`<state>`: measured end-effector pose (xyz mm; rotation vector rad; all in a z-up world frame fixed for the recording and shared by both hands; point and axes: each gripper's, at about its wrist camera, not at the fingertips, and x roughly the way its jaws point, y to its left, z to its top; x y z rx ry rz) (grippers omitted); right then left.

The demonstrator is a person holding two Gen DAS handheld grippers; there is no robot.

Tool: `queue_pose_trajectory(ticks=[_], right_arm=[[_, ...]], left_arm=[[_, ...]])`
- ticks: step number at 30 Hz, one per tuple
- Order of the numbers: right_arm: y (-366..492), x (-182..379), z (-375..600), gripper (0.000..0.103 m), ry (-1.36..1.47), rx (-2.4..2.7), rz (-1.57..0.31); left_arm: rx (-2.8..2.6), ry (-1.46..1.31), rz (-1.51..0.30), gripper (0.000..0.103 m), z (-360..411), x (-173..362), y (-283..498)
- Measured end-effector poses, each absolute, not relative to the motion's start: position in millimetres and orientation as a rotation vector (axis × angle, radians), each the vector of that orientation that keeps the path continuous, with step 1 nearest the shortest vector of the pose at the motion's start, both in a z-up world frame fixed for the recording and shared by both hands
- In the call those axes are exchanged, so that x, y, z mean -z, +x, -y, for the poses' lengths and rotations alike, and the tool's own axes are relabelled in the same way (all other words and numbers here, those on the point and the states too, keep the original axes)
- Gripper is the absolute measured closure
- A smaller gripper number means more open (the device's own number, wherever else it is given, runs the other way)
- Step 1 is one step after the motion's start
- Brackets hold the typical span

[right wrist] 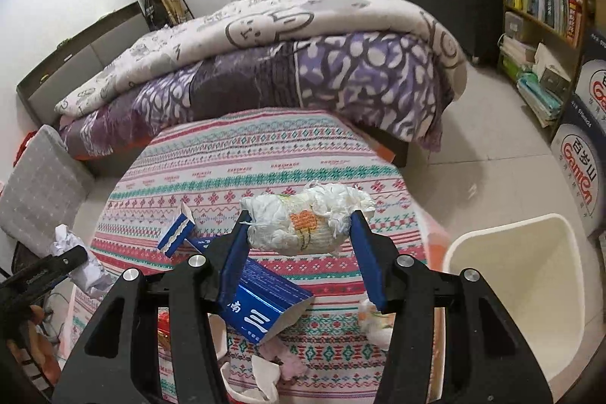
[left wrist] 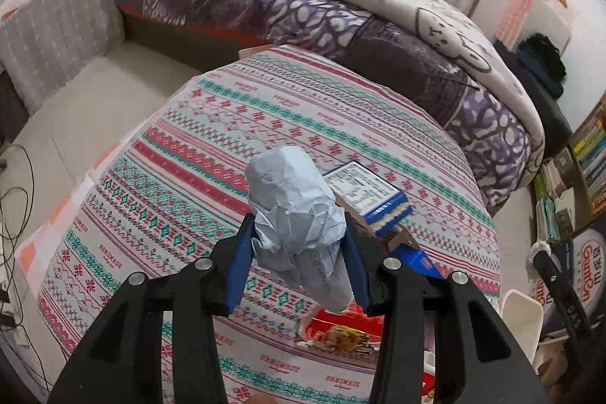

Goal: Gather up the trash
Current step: 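Grasp the rolled white tissue with the right tool while the left tool holds its tissue, then carry both tissues over the white bin and open both tools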

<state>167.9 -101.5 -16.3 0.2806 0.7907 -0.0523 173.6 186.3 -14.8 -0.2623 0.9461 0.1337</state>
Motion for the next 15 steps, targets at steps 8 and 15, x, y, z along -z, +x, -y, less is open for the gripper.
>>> queue_pose_trajectory(ticks=[8, 15], right_arm=[[152, 7, 121, 0.053, 0.290, 0.065, -0.769], [140, 1, 141, 0.053, 0.299, 0.082, -0.763]], left_arm=[[-0.089, -0.187, -0.926, 0.059, -145, 8, 168], [-0.038, -0.124, -0.912, 0.059, -106, 4, 163]])
